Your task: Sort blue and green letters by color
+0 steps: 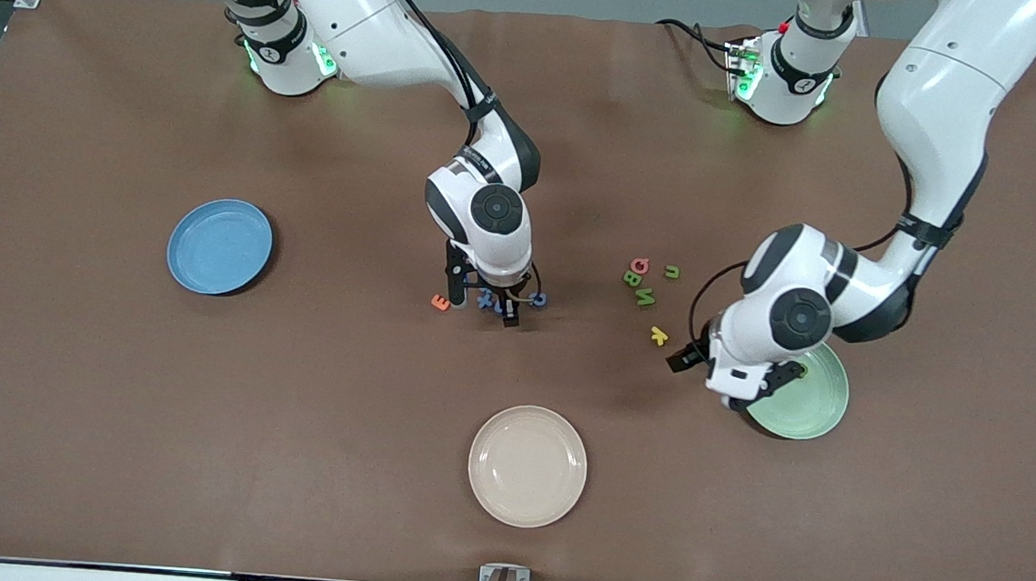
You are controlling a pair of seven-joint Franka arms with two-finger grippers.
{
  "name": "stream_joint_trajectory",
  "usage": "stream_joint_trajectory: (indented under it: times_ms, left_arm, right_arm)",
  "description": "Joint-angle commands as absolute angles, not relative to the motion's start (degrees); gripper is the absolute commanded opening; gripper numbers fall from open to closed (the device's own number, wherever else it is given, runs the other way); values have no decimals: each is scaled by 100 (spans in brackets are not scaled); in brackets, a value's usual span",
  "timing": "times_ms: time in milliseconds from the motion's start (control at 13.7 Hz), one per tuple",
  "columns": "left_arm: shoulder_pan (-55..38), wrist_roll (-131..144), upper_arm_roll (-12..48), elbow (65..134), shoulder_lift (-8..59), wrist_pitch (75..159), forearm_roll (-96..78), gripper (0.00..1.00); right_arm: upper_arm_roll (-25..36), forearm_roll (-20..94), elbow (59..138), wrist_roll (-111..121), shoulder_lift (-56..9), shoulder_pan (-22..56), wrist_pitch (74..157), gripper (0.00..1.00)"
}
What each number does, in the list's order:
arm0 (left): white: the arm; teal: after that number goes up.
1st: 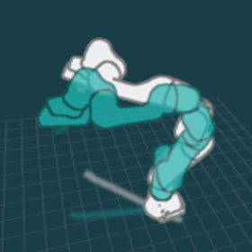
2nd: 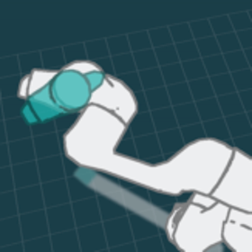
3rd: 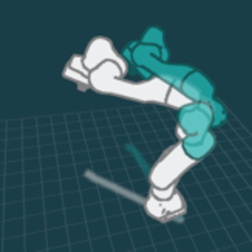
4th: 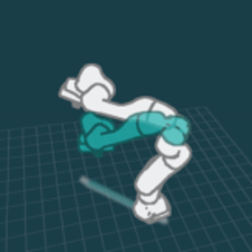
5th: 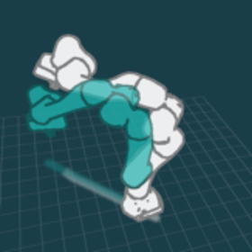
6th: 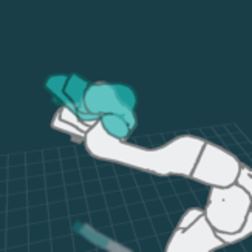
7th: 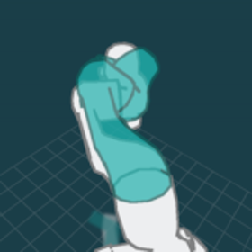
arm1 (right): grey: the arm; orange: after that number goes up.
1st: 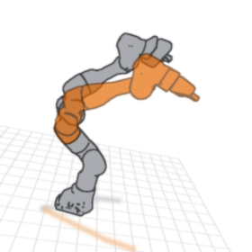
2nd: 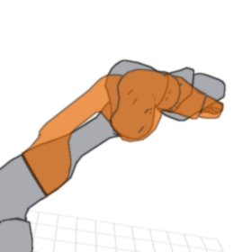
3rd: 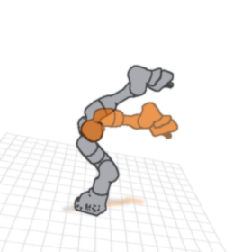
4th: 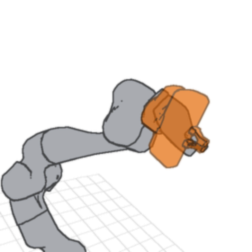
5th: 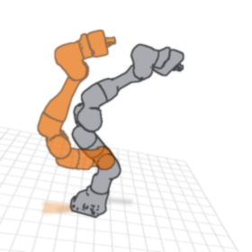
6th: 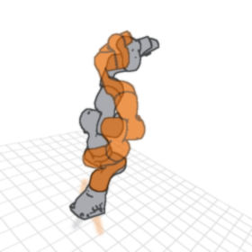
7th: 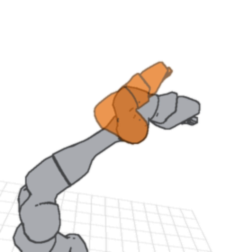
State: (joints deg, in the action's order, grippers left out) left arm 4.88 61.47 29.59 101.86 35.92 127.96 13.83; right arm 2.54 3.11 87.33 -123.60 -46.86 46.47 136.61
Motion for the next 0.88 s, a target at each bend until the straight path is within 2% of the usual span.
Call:
stream_joint_trajectory:
  times_ms: [0, 293, 513, 805]
  left_arm:
    - [317, 6643, 2953, 11273, 3209, 14014, 1468, 86]
    - [106, 7012, 2962, 11697, 3190, 14413, 2151, 81]
    - [27, 7189, 2962, 11821, 3252, 14423, 2461, 77]
    - [-175, 7330, 2971, 11961, 3252, 14414, 2461, 71]
  right_arm:
    - [308, 185, 8490, -12498, -4816, 4693, 13588, 68]
    - [308, -245, 8490, -12463, -4816, 4658, 13562, 66]
    - [308, -343, 8499, -12454, -4825, 4667, 13562, 60]
    - [308, -448, 8499, -12463, -4904, 4702, 13579, 25]
